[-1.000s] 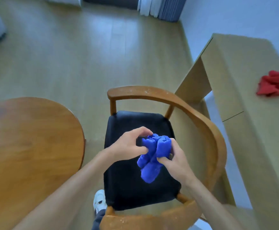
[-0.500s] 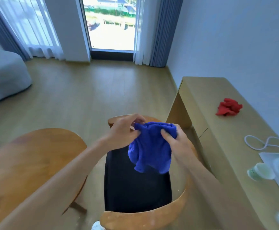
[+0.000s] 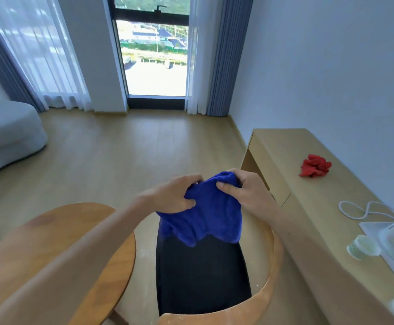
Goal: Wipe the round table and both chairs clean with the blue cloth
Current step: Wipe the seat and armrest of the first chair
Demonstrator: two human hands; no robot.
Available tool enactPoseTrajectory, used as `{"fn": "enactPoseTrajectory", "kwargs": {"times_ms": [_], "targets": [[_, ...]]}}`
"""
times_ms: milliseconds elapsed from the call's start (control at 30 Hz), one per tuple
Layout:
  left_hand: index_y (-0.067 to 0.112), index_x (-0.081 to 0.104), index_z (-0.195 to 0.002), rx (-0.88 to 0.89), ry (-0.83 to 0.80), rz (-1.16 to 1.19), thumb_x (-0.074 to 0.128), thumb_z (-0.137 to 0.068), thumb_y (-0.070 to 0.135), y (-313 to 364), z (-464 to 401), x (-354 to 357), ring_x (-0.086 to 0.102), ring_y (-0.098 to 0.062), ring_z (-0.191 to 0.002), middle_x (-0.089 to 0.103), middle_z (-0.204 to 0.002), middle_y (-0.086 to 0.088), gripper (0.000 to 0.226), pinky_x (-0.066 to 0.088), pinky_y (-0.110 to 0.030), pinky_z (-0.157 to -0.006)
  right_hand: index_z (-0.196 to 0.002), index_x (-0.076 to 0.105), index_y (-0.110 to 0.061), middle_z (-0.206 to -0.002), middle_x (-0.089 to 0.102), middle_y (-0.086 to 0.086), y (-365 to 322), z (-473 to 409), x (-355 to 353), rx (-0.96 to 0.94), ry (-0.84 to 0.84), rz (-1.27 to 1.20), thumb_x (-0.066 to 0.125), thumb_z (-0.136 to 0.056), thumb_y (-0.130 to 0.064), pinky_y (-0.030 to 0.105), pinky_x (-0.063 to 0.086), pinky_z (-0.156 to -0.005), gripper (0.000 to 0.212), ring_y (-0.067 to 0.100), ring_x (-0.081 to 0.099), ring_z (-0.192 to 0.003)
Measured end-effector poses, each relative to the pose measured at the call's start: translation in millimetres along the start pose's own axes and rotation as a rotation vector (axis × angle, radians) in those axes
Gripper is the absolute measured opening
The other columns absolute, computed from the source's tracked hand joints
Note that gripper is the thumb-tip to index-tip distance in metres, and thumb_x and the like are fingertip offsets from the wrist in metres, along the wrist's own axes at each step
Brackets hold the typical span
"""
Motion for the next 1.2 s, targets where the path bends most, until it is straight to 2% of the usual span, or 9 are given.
{"fn": "enactPoseTrajectory", "kwargs": {"times_ms": [233, 467, 567, 700, 833, 933, 1067, 1133, 1200], "targets": [[0.040, 0.051, -0.090, 0.045, -0.184, -0.035, 0.065, -0.086, 0.023, -7.2, -2.3, -26.3, 0.060, -0.001, -0.075, 0.063, -0.088, 0.016, 0.022, 0.042, -0.012, -0.059, -0.109, 0.069, -0.025, -0.103, 0.072, -0.001, -0.2, 5.6, 0.4, 0.088, -0.188, -0.155, 0.061, -0.093, -0.022, 0.022, 0.053, -0.078, 0.018, 0.014, 0.067, -0.098], [0.034, 0.060, -0.101, 0.060, -0.243, 0.014, 0.058, -0.084, 0.016, -4.7, -1.6, -31.2, 0.062, -0.007, -0.084, 0.069, -0.094, 0.012, 0.025, 0.053, -0.023, -0.072, -0.106, 0.065, -0.016, -0.096, 0.068, 0.002, 0.4, 8.5, -6.8, 0.173, -0.220, -0.199, 0.064, -0.091, -0.024, 0.032, 0.053, -0.077, 0.017, 0.017, 0.066, -0.091], [0.032, 0.060, -0.095, 0.091, -0.125, -0.254, 0.050, -0.075, 0.010, 1.2, -6.5, -28.1, 0.046, -0.010, -0.095, 0.062, -0.084, 0.008, 0.031, 0.032, -0.029, -0.086, -0.101, 0.065, -0.020, -0.094, 0.067, -0.001, -10.8, 10.4, 1.2, 0.119, -0.265, -0.086, 0.064, -0.090, -0.019, 0.029, 0.054, -0.076, 0.011, 0.016, 0.065, -0.089], [0.028, 0.060, -0.097, 0.211, 0.008, -0.602, 0.046, -0.078, 0.003, 12.4, -7.5, -20.8, 0.040, -0.013, -0.091, 0.048, -0.076, 0.011, 0.035, 0.024, -0.027, -0.076, -0.095, 0.065, -0.024, -0.084, 0.064, -0.011, -20.4, 14.1, 16.8, 0.074, -0.269, 0.066, 0.060, -0.084, -0.006, 0.020, 0.049, -0.071, 0.022, 0.003, 0.061, -0.078], [0.023, 0.062, -0.099, 0.221, 0.116, -0.547, 0.045, -0.078, -0.003, 8.5, -8.9, -21.3, 0.047, -0.013, -0.090, 0.060, -0.095, 0.006, 0.037, 0.028, -0.022, -0.067, -0.097, 0.065, -0.016, -0.085, 0.066, 0.002, -19.8, 13.5, 20.1, 0.065, -0.177, 0.169, 0.058, -0.079, 0.003, 0.032, 0.053, -0.072, 0.027, 0.017, 0.063, -0.078], [0.014, 0.067, -0.096, 0.282, 0.126, -0.393, 0.042, -0.078, -0.011, 5.4, -5.8, -21.3, 0.039, -0.011, -0.090, 0.062, -0.095, 0.004, 0.040, 0.036, -0.025, -0.075, -0.099, 0.066, -0.017, -0.091, 0.065, -0.006, -19.6, 11.4, 21.0, 0.002, -0.136, 0.287, 0.061, -0.080, 0.003, 0.025, 0.052, -0.076, 0.028, 0.010, 0.061, -0.084], [0.002, 0.071, -0.083, 0.363, 0.181, -0.169, 0.043, -0.064, -0.020, 13.7, 5.1, -22.6, 0.049, -0.022, -0.087, 0.070, -0.093, -0.004, 0.040, 0.034, -0.015, -0.076, -0.091, 0.064, -0.019, -0.138, 0.043, -0.006, -21.7, 3.0, 19.8, -0.127, -0.162, 0.397, 0.064, -0.078, 0.005, 0.009, 0.032, -0.097, 0.027, 0.009, 0.038, -0.130], [0.004, 0.071, -0.079, 0.392, 0.177, -0.118, 0.045, -0.062, -0.020, 21.4, 9.8, -21.5, 0.048, -0.012, -0.088, 0.068, -0.097, 0.001, 0.039, 0.033, -0.010, -0.076, -0.084, 0.058, -0.019, -0.152, 0.027, -0.007, -20.2, -2.0, 21.2, -0.065, -0.278, 0.335, 0.062, -0.076, 0.004, 0.018, 0.025, -0.107, 0.025, 0.008, 0.019, -0.142], [0.005, 0.071, -0.077, 0.386, 0.167, -0.038, 0.046, -0.064, -0.021, 25.5, 11.9, -22.9, 0.047, 0.001, -0.094, 0.062, -0.103, 0.006, 0.039, 0.035, -0.006, -0.080, -0.078, 0.050, -0.011, -0.137, 0.044, -0.003, -21.4, -4.4, 25.6, -0.002, -0.376, 0.216, 0.058, -0.073, 0.001, 0.029, 0.034, -0.099, 0.016, 0.010, 0.036, -0.129]]}}
Point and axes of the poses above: each hand's wrist, its own z-axis away from the middle knuckle, its own x-axis out of the palm, y = z × x, the point moved 5 cm from there along -z, towards the middle knuckle
